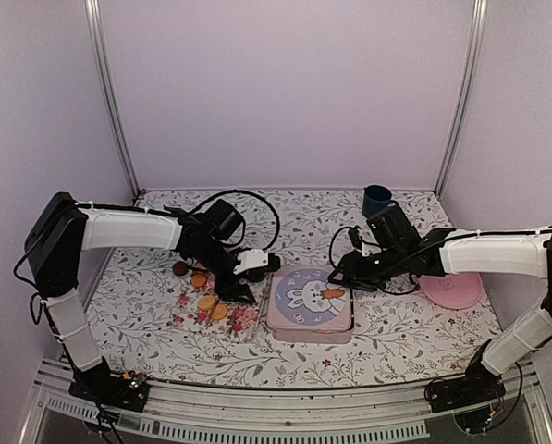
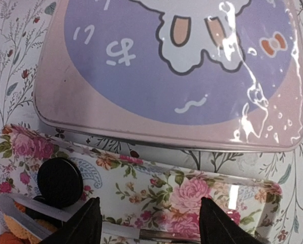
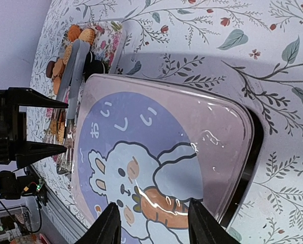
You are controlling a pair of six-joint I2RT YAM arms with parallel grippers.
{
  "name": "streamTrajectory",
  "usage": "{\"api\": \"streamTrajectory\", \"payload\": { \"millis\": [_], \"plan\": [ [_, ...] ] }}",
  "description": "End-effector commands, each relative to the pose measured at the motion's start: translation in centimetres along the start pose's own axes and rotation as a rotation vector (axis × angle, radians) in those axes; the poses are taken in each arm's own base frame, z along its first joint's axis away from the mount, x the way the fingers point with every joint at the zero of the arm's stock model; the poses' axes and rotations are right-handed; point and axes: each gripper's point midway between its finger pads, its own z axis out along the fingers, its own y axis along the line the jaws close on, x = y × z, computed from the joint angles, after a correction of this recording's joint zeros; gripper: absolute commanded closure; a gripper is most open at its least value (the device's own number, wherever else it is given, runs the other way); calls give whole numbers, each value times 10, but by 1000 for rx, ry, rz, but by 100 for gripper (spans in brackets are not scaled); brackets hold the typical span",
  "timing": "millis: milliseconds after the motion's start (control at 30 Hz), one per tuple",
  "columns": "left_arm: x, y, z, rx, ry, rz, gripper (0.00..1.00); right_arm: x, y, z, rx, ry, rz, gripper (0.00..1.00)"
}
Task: Pack the cookies
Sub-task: Press the box lid onto the packing box.
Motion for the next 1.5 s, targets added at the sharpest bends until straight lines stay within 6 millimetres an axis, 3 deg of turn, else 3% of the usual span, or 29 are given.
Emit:
{"api": "streamTrajectory", "payload": {
  "millis": [0, 200, 433, 700, 767, 933, 1167, 1233, 1367, 1467],
  "plan": [
    [-16, 8, 19, -31, -14, 35, 36, -9, -1, -25, 6, -69, 10, 51],
    [-35, 8, 30, -28, -23, 65, 38, 3, -16, -47, -61, -91, 102, 37],
    [-52, 8, 30, -11, -49, 40, 39, 31, -31, -33, -74, -8, 135, 26],
    [-67, 7, 26, -7, -71, 26, 39, 36, -23, -14, -159, 43, 137, 25],
    [-61, 6, 38, 11, -50, 8, 40, 38, -23, -10, -166, 58, 147, 25],
    [-68, 8, 35, 10, -61, 1, 40, 45, -37, -6, -110, 70, 164, 29],
    [-70, 7, 22, 35, -68, -11, 39, 64, -81, -1, 89, 104, 154, 47],
    [-77, 10, 4, 25, -98, -19, 39, 70, -89, 1, 122, 117, 153, 50],
    [-69, 17, -9, 33, -110, -55, 37, 73, -100, 2, 172, 129, 145, 55],
    [-53, 15, -2, 39, -82, -76, 37, 71, -102, 1, 196, 129, 135, 57]
  ]
}}
